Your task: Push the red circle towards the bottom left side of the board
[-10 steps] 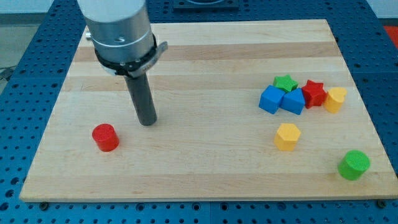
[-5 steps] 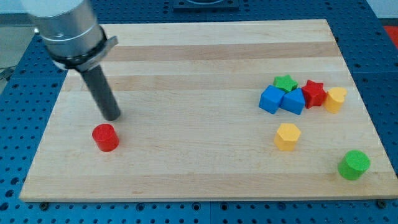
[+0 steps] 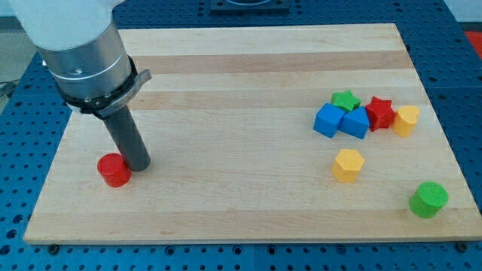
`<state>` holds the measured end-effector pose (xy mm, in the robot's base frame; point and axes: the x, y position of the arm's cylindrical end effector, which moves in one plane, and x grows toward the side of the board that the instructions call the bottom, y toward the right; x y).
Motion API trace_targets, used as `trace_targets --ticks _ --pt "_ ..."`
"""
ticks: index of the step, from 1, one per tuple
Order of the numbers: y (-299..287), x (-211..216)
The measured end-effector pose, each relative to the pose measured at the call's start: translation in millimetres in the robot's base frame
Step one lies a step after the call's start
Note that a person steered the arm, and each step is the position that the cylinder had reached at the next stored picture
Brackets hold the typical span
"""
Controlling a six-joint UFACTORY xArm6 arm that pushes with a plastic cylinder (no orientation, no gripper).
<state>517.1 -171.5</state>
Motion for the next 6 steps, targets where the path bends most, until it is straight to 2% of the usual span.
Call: trace_targets --ticks 6 --pt "-16.1 21.5"
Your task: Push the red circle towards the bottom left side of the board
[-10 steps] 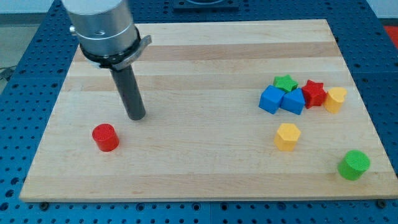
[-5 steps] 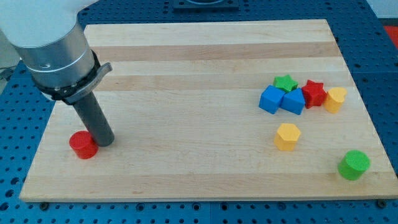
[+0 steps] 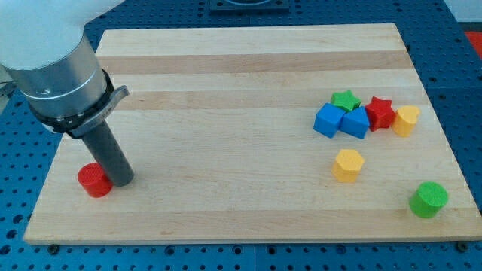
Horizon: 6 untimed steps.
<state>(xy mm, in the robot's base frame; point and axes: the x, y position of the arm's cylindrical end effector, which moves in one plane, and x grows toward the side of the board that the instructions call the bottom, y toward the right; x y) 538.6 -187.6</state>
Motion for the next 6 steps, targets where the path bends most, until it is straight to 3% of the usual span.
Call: trace_targets --ticks 2,4,5,6 --pt "1.2 12.9" --pt "23.3 0.0" --pt "52.7 -44.5" --pt "29.0 -62.7"
